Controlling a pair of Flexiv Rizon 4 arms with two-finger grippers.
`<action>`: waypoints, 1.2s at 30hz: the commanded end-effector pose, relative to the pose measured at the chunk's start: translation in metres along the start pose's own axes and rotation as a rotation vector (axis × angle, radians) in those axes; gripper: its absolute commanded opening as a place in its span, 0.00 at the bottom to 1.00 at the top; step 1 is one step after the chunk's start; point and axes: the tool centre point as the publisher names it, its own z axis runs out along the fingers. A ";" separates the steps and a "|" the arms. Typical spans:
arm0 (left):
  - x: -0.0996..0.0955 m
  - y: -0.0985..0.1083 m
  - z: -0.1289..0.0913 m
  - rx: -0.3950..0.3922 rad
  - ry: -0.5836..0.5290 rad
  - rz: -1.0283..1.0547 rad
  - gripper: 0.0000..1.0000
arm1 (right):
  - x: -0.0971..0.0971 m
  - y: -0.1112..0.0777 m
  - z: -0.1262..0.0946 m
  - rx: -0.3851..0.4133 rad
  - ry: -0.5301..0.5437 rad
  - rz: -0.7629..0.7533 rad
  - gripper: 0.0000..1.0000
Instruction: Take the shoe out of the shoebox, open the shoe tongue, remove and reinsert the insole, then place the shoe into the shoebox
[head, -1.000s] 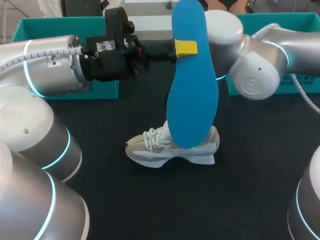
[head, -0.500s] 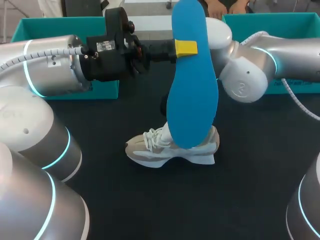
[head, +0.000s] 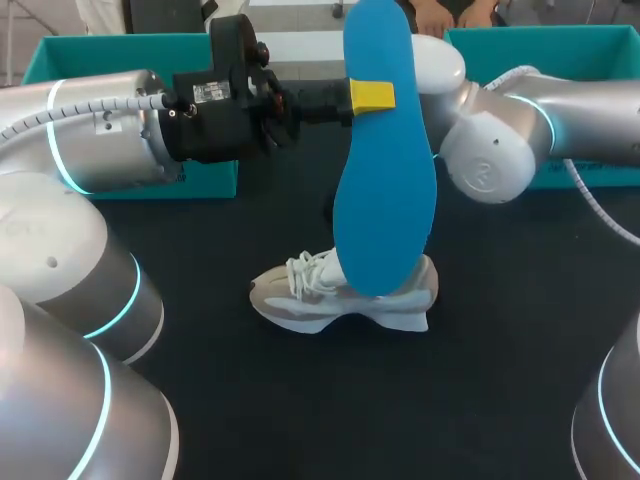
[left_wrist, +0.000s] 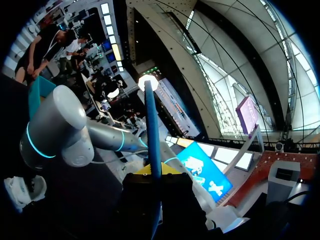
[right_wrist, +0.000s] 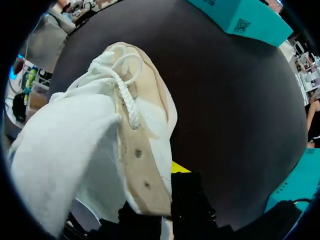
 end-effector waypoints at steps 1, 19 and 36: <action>0.000 0.002 0.001 0.003 -0.001 0.000 0.00 | 0.004 -0.011 -0.019 -0.015 0.005 0.063 0.00; 0.000 0.002 0.001 0.003 -0.001 0.000 0.00 | 0.028 -0.022 -0.028 -0.163 0.157 0.650 0.00; 0.000 0.002 0.001 0.003 -0.001 0.000 0.00 | 0.039 -0.004 -0.030 -0.263 0.179 1.036 0.00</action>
